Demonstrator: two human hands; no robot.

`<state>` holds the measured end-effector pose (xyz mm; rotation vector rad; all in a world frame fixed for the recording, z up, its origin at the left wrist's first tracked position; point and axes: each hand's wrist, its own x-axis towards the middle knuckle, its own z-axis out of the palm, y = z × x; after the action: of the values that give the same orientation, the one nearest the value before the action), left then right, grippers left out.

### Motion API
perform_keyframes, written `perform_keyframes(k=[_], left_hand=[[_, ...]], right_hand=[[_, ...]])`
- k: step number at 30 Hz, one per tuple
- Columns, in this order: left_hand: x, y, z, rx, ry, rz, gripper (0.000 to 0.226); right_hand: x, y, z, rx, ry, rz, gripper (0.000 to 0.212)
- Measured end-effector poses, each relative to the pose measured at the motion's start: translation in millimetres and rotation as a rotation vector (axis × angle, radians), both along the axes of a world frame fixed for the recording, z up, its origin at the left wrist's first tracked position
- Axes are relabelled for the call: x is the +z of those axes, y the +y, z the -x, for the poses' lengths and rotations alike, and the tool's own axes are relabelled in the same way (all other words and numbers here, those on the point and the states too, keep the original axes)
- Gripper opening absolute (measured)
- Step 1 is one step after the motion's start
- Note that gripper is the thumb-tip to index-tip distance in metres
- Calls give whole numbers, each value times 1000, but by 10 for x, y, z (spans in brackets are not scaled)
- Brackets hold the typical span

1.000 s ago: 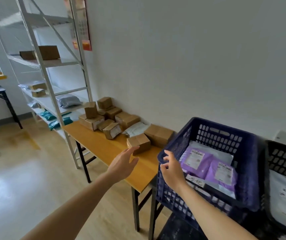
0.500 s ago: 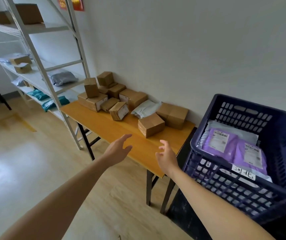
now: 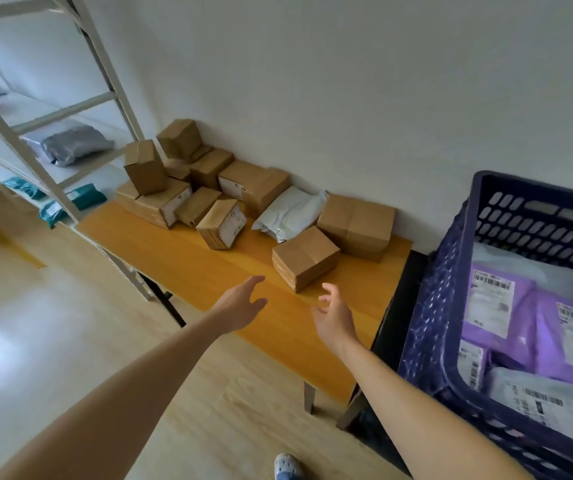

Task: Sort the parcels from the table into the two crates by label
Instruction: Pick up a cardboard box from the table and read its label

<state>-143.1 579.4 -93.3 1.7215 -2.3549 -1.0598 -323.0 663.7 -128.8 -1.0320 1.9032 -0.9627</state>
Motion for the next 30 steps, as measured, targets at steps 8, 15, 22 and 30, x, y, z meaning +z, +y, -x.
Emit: perform_keyframes(k=[8, 15, 22, 30], left_hand=[[-359, -515, 170, -1, 55, -106, 55], [-668, -1221, 219, -33, 82, -188, 55], [-776, -1918, 365, -96, 118, -248, 50], [-1031, -2346, 553, -88, 187, -462, 46]], right_hand=[[-262, -482, 83, -102, -69, -87, 49], [-486, -840, -3, -291, -127, -160, 49], [-508, -1295, -175, -509, -189, -210, 50], [-572, -1686, -274, -707, -247, -190, 57]])
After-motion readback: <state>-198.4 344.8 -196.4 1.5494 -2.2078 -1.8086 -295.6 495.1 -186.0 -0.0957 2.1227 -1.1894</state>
